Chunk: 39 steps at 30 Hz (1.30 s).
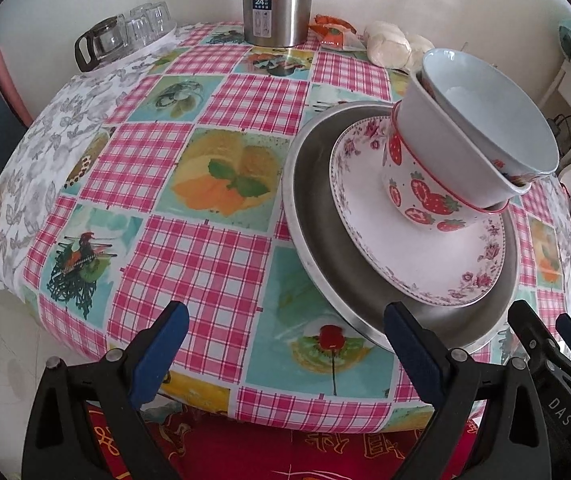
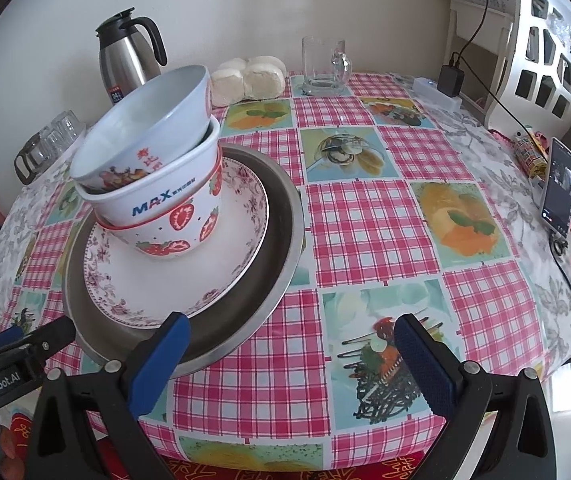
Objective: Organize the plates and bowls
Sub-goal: 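Withdraw both tools back from the stacked basin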
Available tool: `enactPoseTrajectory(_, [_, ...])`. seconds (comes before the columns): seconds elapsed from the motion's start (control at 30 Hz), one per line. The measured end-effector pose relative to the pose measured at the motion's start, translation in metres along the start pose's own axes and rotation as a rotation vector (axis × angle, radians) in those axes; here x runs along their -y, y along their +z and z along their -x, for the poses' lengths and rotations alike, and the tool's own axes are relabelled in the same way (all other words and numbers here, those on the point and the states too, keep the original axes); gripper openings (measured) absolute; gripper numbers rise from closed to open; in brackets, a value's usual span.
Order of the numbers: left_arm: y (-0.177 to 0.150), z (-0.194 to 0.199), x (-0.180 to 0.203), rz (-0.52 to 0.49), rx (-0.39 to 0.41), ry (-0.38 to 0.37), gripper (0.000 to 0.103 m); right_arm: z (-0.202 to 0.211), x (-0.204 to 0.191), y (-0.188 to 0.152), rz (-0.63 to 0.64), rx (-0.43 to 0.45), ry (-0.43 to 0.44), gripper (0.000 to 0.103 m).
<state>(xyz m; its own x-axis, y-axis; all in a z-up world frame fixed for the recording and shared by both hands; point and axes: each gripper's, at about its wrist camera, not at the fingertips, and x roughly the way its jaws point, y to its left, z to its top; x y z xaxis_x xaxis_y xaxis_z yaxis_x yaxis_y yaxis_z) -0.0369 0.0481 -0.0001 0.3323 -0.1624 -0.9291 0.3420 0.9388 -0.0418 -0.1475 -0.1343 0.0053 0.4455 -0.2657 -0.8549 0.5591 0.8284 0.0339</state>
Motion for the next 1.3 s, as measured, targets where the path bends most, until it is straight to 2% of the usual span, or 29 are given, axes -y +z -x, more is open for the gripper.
enactPoseTrajectory(1.3, [-0.004, -0.012, -0.006, 0.011, -0.049, 0.024, 0.098, -0.011, 0.001, 0.0, -0.009, -0.048, -0.022, 0.103])
